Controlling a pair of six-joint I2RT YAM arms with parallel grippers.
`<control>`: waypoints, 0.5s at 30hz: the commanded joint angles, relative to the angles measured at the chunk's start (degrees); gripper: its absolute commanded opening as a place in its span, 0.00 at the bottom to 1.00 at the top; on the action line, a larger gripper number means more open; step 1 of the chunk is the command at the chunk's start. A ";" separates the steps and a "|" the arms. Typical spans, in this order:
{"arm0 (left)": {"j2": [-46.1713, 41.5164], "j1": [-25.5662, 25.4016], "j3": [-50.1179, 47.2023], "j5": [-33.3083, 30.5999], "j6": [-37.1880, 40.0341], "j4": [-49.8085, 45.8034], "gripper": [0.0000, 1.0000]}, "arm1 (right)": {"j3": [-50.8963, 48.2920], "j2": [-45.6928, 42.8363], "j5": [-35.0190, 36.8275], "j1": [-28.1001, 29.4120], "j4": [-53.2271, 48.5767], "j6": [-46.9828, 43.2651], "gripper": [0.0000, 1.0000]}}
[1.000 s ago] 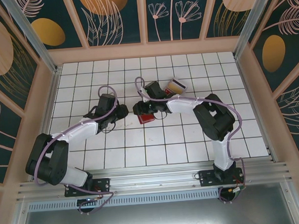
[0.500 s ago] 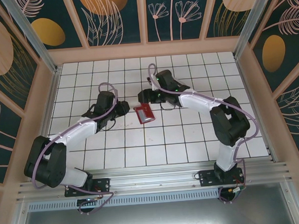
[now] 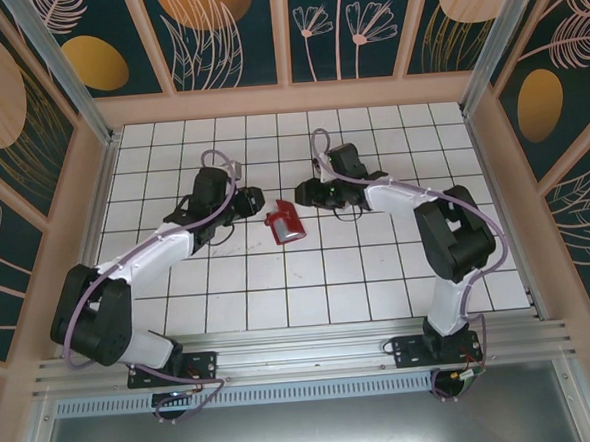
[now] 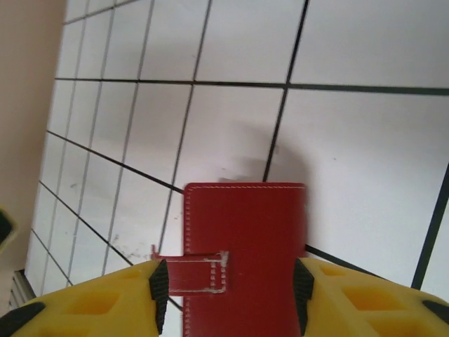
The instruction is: Put the credit cards into the card holder
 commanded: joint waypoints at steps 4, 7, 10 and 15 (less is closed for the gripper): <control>5.64 -2.25 5.23 2.27 1.30 -0.27 0.27 | 0.38 4.09 -0.12 2.31 0.09 -1.86 0.40; 8.08 -2.57 6.35 2.26 1.05 -0.84 0.21 | 2.80 5.34 3.92 4.84 -3.09 -3.41 0.39; 9.83 -2.57 6.40 1.82 0.68 -1.44 0.20 | 4.32 6.13 7.03 5.97 -5.15 -4.45 0.37; 11.99 -2.57 5.35 -1.23 0.29 -3.79 0.18 | 5.91 7.84 9.88 7.17 -7.39 -5.72 0.32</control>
